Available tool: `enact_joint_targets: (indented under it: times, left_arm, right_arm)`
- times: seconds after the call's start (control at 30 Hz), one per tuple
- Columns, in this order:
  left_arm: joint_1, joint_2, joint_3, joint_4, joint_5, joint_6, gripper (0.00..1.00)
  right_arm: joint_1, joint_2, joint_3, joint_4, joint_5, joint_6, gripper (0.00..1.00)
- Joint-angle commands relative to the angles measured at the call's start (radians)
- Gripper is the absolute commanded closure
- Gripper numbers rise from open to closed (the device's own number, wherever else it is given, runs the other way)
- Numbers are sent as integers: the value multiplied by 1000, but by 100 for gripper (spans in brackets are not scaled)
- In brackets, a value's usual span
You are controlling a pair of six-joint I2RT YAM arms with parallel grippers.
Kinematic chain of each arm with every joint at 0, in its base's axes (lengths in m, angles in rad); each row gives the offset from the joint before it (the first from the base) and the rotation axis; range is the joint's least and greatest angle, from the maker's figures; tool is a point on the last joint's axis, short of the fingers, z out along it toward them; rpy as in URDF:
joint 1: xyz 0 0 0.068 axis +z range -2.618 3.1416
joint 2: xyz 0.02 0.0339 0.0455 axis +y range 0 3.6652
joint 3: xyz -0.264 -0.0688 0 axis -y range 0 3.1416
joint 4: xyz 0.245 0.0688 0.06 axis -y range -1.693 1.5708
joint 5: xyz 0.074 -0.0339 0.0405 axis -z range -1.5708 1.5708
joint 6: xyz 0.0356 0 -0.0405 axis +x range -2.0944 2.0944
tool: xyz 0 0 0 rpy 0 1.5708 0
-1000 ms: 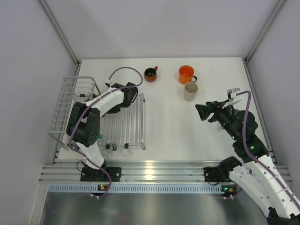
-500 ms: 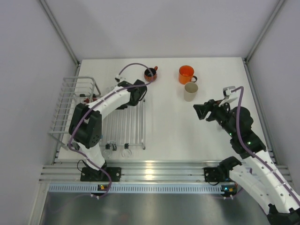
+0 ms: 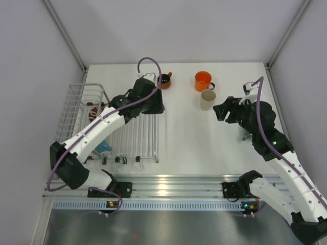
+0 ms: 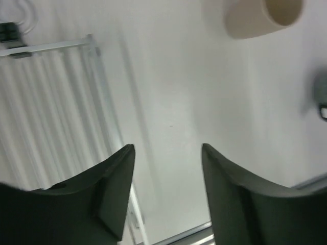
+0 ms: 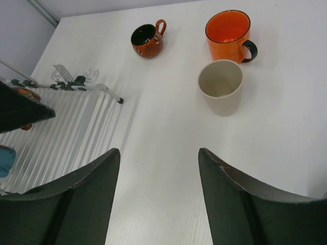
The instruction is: Load the cups into the dish rack
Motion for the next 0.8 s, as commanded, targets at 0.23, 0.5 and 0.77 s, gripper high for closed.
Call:
enact_joint_targets:
  times: [0.23, 0.5, 0.77]
  left_arm:
    - [0, -183, -104, 268, 377, 35, 5]
    - [0, -298, -187, 331, 474, 67, 3]
    - [0, -365, -219, 334, 448, 117, 4]
  right_arm:
    - [-9, 76, 101, -161, 97, 86, 36]
    - [-113, 139, 135, -278, 241, 117, 45]
    - [-306, 208, 184, -443, 370, 199, 56]
